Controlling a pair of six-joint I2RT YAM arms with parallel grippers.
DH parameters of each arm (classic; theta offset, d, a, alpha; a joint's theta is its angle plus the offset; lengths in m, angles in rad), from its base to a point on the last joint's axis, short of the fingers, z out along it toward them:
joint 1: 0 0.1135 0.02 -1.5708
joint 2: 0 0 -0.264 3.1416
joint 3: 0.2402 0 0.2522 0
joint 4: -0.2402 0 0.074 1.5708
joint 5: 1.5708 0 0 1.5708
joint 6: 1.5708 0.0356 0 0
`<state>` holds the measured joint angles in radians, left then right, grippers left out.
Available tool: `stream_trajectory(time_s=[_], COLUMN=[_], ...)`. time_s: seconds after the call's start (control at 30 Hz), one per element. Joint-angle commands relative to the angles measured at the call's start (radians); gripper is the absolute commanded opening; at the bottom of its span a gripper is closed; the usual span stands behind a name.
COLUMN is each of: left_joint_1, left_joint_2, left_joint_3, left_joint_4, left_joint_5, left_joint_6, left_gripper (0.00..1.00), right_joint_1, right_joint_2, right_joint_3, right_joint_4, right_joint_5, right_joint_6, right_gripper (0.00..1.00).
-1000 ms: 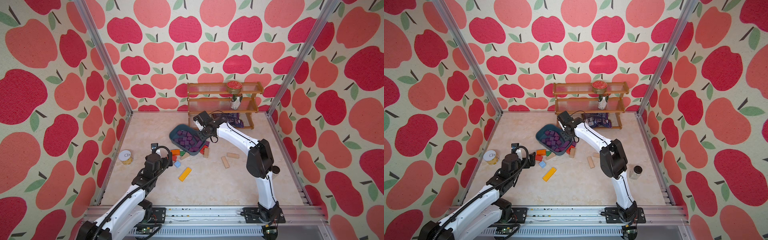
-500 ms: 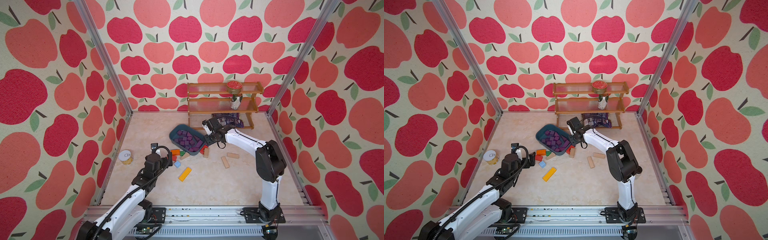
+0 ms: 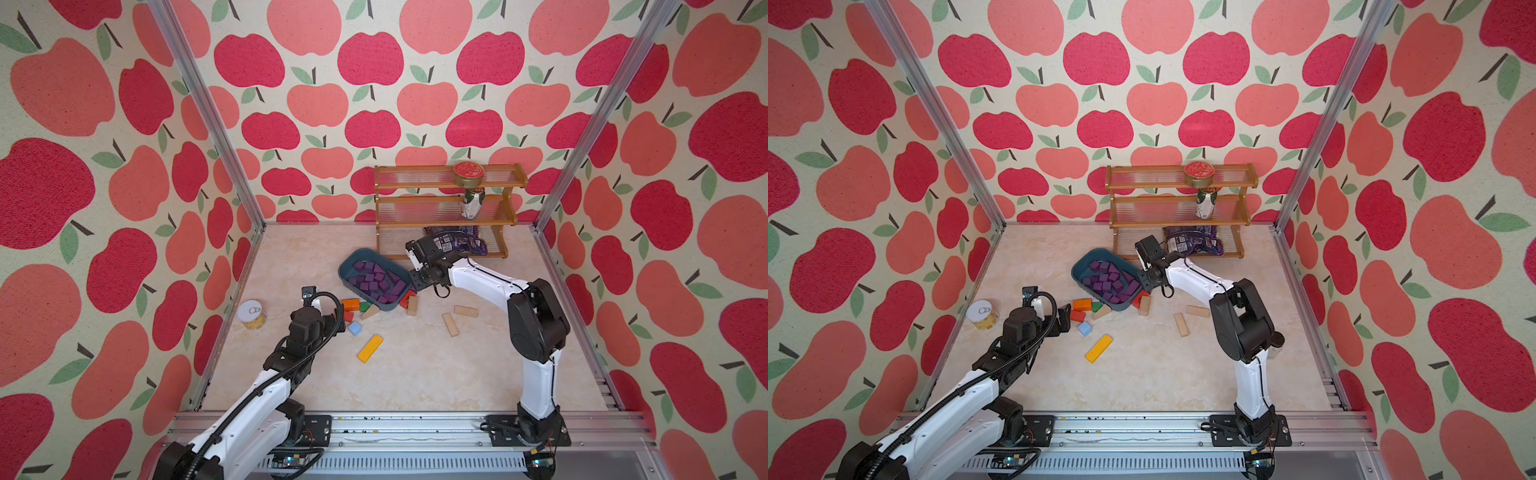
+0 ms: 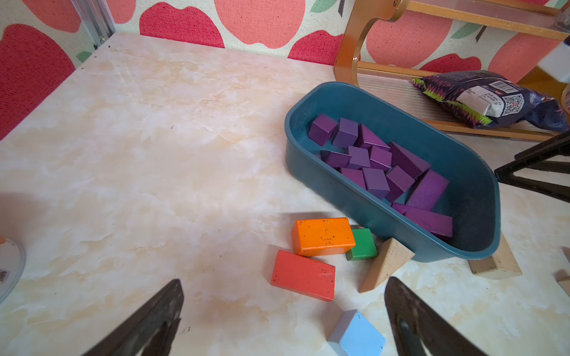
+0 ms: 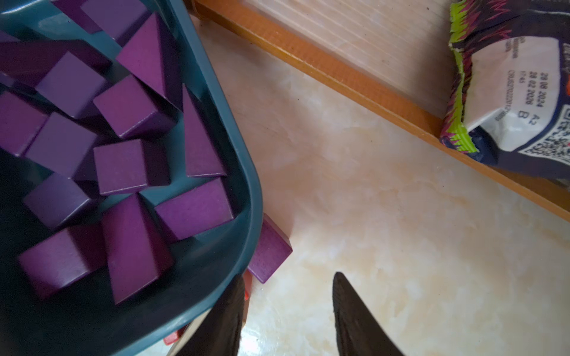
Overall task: Pick purple bricks into the storage bin
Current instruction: Pick up the building block from the center of the board.
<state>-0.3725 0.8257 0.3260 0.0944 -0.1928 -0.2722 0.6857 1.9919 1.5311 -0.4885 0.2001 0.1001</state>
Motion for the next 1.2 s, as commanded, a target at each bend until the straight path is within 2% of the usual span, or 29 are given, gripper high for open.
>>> stream_trajectory(time_s=[0.0,0.67,0.93,1.17], left_joint_1=[0.005,0.006,0.006,0.006], left_joint_2=[-0.001,0.001,0.001,-0.002], left_joint_3=[0.002,0.002,0.002,0.001], left_joint_4=[-0.013,-0.015,-0.016,-0.016], left_joint_5=[0.003,-0.002,-0.002,-0.002], left_joint_6=[-0.009,-0.008,-0.009,-0.010], left_gripper=[0.99,0.99,0.99,1.00], right_joint_1=[-0.007,-0.010,-0.015,-0.013], right_joint_2=[0.054,0.131,0.137,0.139], right_joint_3=[-0.003,0.029,0.038,0.019], right_joint_4=[-0.001,0.020,0.025,0.031], right_joint_5=[-0.051,-0.087,-0.154,-0.152], right_joint_6=[0.025,0.050,0.097,0.127], right_gripper=[0.48,0.49,0.49,0.49])
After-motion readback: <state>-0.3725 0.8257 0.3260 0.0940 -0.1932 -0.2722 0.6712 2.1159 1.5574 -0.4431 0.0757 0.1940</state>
